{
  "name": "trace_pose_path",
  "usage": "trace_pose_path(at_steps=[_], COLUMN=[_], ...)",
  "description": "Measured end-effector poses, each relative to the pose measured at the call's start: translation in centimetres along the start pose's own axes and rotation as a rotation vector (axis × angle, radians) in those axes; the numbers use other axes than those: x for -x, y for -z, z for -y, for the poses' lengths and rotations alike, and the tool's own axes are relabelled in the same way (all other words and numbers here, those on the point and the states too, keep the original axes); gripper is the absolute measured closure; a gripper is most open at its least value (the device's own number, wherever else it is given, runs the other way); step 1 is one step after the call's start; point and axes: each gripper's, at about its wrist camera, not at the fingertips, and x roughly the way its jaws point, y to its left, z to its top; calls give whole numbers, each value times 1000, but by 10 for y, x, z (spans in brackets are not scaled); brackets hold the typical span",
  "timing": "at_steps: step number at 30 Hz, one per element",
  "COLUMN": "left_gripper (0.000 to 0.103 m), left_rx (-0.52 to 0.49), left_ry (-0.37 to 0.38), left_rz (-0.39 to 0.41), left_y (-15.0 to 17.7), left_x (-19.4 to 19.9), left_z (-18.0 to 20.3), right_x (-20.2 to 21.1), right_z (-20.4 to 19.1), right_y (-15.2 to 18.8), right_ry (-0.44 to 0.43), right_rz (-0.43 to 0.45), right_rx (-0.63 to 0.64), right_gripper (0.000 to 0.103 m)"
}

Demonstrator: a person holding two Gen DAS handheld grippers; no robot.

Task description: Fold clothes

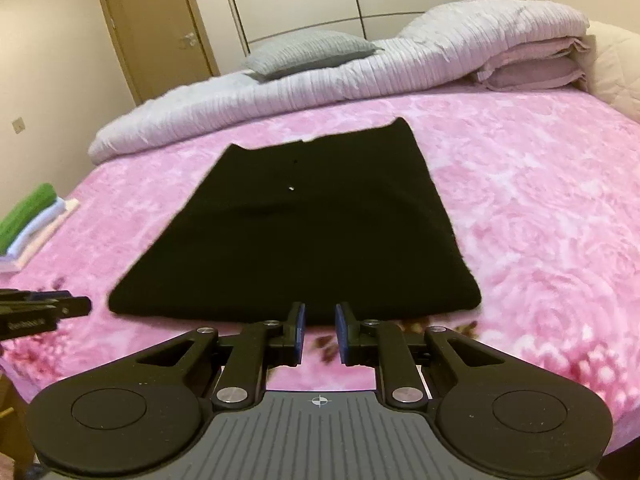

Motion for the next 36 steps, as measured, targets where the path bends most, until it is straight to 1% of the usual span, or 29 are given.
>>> trace_pose_path(at_steps=[9,13,17,30,33,34,35,36], left_gripper=[73,73,73,73,73,73,73,73], left_rx=[-2,-1,-1,-9,-13,-14,-14,-14], left_ry=[15,15,12,26,26,26,25,24], left_rz=[11,10,6,-50,-69,-73,-77,-82], left_y=[8,8,7,6,6,6,5,5], left_x=[13,14,12,-17,-26,-29,-32,-35], left_z=[4,4,5,9,11,11,12,12], right_x=[13,15,13,-17,-21,-22,-24,-26], right_z=[-22,-27,-25,-11,-6,-4,-3,-2], right_y=[2,2,1,2,3,3,3,2], right_ry=[33,28,8,15,17,10,-7,-15], right_rz=[10,30,22,-39,-33,-28,-31,-38], right_rx=[32,44,49,38,14,12,12,11], right_gripper=[86,86,86,86,86,90,101,101])
